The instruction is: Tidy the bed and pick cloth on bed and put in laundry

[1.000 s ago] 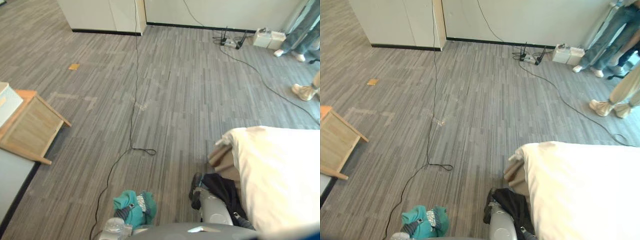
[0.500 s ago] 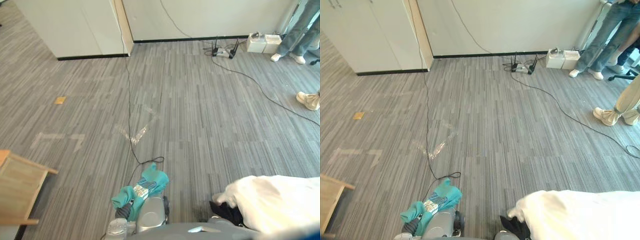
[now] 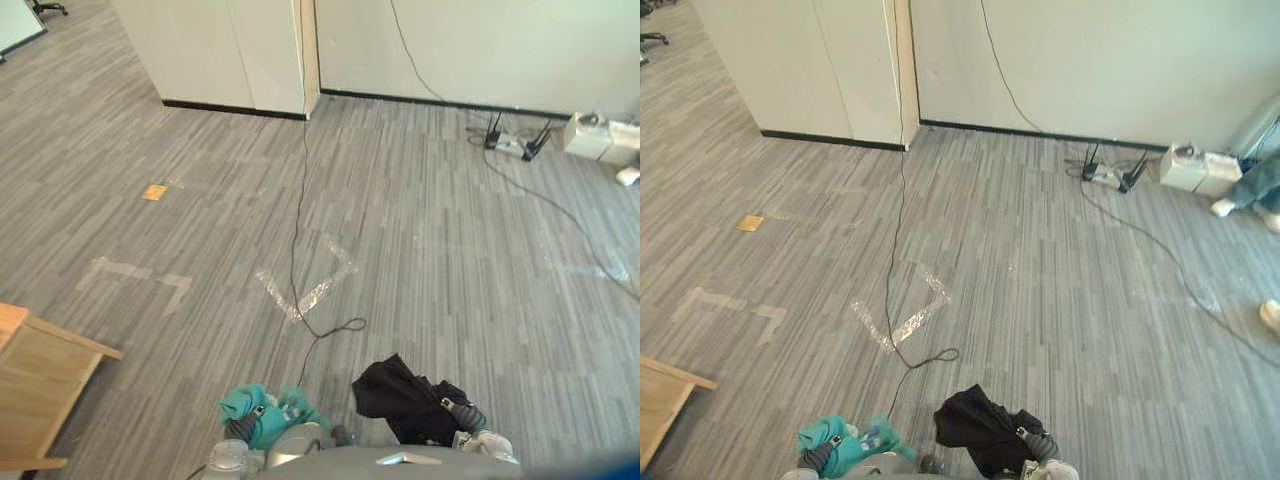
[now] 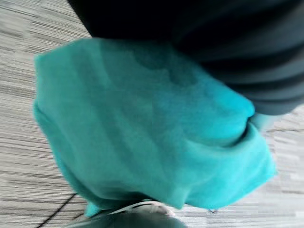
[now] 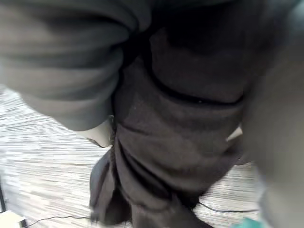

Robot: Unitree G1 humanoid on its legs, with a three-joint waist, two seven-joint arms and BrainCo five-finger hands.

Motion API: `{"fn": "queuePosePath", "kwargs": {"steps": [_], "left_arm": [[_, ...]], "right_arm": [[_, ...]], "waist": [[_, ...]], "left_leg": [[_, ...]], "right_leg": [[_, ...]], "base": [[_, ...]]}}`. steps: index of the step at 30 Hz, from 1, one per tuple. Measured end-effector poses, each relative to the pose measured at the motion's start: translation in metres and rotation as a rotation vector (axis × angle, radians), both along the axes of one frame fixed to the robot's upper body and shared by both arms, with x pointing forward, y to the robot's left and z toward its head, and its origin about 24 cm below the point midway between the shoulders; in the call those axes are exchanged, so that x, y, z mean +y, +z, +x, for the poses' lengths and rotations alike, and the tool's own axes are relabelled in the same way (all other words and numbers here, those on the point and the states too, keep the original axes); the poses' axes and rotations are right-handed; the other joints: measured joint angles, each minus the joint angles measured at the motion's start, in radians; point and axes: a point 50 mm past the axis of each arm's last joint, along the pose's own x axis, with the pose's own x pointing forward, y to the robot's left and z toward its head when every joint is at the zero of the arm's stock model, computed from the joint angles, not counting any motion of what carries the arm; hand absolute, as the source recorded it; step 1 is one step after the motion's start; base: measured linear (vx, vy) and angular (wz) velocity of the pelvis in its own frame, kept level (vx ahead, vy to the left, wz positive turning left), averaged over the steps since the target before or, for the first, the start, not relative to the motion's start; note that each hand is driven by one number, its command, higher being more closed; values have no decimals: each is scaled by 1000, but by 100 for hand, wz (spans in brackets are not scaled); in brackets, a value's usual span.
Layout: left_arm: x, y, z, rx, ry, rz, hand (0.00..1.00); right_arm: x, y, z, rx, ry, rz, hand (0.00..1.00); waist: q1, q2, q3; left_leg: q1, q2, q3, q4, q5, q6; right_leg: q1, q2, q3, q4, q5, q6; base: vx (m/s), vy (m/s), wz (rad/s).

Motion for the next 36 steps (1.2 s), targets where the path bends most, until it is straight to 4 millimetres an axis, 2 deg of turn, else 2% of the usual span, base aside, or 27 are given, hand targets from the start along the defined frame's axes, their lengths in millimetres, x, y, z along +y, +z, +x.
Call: {"fn": "queuePosePath", "kwargs": {"steps": [2,4,5,6,8,9,10,11,12,13,15,17,18,19,20,21,22,23,24,25,26,27,28,30,32,36], "left_arm": [[-1,2,10,-21,-21,1,100],[-3,4,20,-42,-37,-1,100],[-5,4,22,-46,-39,-4,100],[-5,4,22,-47,-36,-6,100],[-5,4,22,-50,-29,-7,100],[-4,4,20,-52,-8,-8,100],[-12,2,17,-43,4,-31,100],[-17,2,17,-51,-5,-37,100],[-19,2,19,-60,-19,-38,100],[-18,2,19,-58,-19,-35,100],[-18,2,17,-58,-2,-38,100],[-16,1,13,-63,42,-42,100],[-13,2,12,-74,66,-40,100],[-12,2,11,-75,68,-38,100],[-12,2,10,-75,65,-35,100],[-12,1,9,-67,63,-35,100],[-11,1,7,-64,63,-32,100],[-11,1,5,-55,58,-30,100],[-11,2,7,-60,48,-27,100],[-11,1,6,-55,47,-25,100],[-13,0,6,-39,27,-23,100],[-8,2,9,-35,11,-6,100],[-5,3,11,-34,11,7,100],[2,5,14,-30,20,33,100],[4,2,5,17,29,36,100],[5,-2,-15,76,69,30,100]], "right_arm": [[-3,5,7,-52,-23,7,100],[-7,6,7,-79,-65,17,100],[-9,7,6,-85,-85,23,100],[-8,7,6,-99,-86,23,100],[-6,8,7,-111,-84,25,100],[1,7,8,-118,-70,38,100],[-3,9,12,-126,-38,17,100],[-3,10,15,-132,-15,9,100],[-2,13,24,-144,55,-11,100],[0,14,27,-143,112,-24,100],[5,14,31,-131,211,-49,100],[14,13,35,-116,302,-46,100],[20,13,38,-114,352,-39,100],[22,13,40,-115,373,-35,100],[26,12,40,-102,397,-19,100],[28,6,32,-50,405,17,100],[28,5,30,-31,407,25,100],[28,3,26,-6,412,35,100],[27,2,26,0,418,40,100],[26,3,26,0,421,39,100],[20,4,27,-7,424,27,100],[20,3,24,0,415,32,100],[21,1,20,14,410,37,100],[22,0,17,31,376,47,100],[27,-3,14,52,366,62,100],[32,-4,14,71,340,58,100]], "waist": [[-20,-4,3],[-33,-2,9],[-36,0,11],[-32,2,12],[-26,-1,14],[-24,-2,19],[-26,25,24],[-17,38,24],[-11,48,24],[-14,44,26],[-8,44,25],[-4,47,23],[-7,44,29],[-7,43,34],[3,49,43],[23,48,53],[30,45,51],[41,41,52],[38,41,52],[31,45,53],[15,62,59],[7,42,53],[7,21,48],[28,-19,55],[36,-23,58],[50,-30,54]], "left_leg": [[35,-1,-77,-16,-9,-15],[66,13,-155,-15,-25,-34],[87,28,-206,-12,-38,-47],[108,47,-247,-8,-59,-64],[129,72,-279,3,-88,-100],[150,98,-297,21,-119,-131],[174,143,-305,32,-134,-150],[173,161,-298,36,-123,-161],[176,176,-299,39,-90,-178],[189,185,-305,39,-45,-188],[197,204,-324,72,10,-191],[139,224,-353,234,47,-200],[30,243,-368,462,106,-215],[-26,258,-375,576,132,-224],[-101,274,-358,734,89,-213],[-171,284,-296,836,23,-202],[-193,283,-262,832,3,-199],[-226,272,-177,754,-29,-190],[-253,253,-81,598,-28,-179],[-254,241,-27,493,5,-163],[-254,217,84,305,102,-90],[-221,195,133,254,91,-53],[-197,146,136,175,108,-28],[-160,69,115,17,170,-14],[-143,57,105,-2,175,-10],[-84,64,128,-12,176,-15]], "right_leg": [[-109,0,-37,-38,-46,-14],[-171,4,-56,-194,-62,-26],[-181,8,-72,-360,-48,-29],[-180,19,-80,-544,7,-40],[-179,42,-66,-725,90,-55],[-158,65,-24,-787,213,-53],[-138,101,-34,-751,232,-97],[-146,108,-41,-713,204,-107],[-168,96,-62,-617,137,-127],[-163,84,-78,-552,75,-133],[-129,88,-98,-526,16,-143],[-58,115,-123,-580,-30,-149],[13,142,-141,-651,-38,-142],[50,154,-152,-687,-37,-144],[117,170,-170,-732,-36,-149],[196,173,-191,-779,-27,-150],[224,170,-198,-799,-24,-146],[271,155,-217,-832,-19,-136],[312,143,-249,-863,-11,-120],[335,140,-268,-875,-10,-106],[369,146,-311,-879,-23,-75],[381,133,-345,-881,-36,-53],[388,112,-382,-883,-38,-45],[399,92,-419,-914,-18,-19],[418,90,-415,-915,4,-9],[469,96,-406,-919,56,-5]], "base": [[300,-37,117],[383,-109,148],[465,-184,136],[486,-208,125],[558,-282,89],[717,-399,94],[596,-336,69],[558,-328,47],[523,-316,44],[517,-326,53],[592,-361,40],[463,-276,33],[276,-161,41],[344,-191,42],[333,-169,21],[313,-151,10],[298,-87,3],[304,-27,14],[332,2,25],[367,47,66],[308,57,102],[349,61,132],[288,51,115],[277,32,76],[220,-17,39],[112,-60,10]]}}
